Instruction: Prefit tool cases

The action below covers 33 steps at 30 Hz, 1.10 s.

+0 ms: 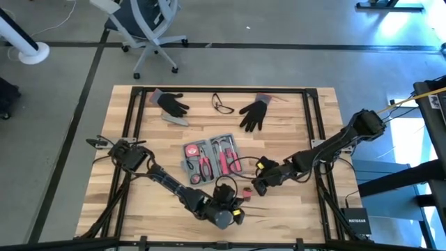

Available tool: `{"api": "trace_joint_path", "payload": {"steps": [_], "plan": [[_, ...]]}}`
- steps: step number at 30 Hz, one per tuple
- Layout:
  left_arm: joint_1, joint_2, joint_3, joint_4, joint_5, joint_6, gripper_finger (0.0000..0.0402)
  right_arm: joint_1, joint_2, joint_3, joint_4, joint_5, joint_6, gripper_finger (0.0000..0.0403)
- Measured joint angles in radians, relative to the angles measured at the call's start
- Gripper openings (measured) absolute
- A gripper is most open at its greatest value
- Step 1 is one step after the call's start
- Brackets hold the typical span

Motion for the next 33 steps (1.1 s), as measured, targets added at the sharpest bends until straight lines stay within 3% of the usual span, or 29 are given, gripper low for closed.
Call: {"api": "trace_joint_path", "payload": {"steps": [8,13,20,27,33], "plan": [[0.061,0.006,0.0,0.053,0.006,0.076,0.0,-0.016,0.036,0.018,0.027,-0.025,-0.003,0.0],[0.082,0.017,0.0,0.09,0.131,0.136,0.0,-0.064,0.036,0.019,0.019,-0.063,-0.036,0.0],[0.028,0.017,0.025,-0.118,0.17,0.12,0.0,-0.111,0.034,0.02,0.025,-0.064,-0.062,0.0],[0.04,0.023,0.034,-0.128,0.16,0.137,0.0,-0.107,0.034,0.019,0.002,-0.116,-0.043,0.0],[0.063,0.02,0.163,-0.253,0.162,0.35,0.0,-0.103,0.034,0.019,-0.003,-0.097,-0.037,0.0]]}}
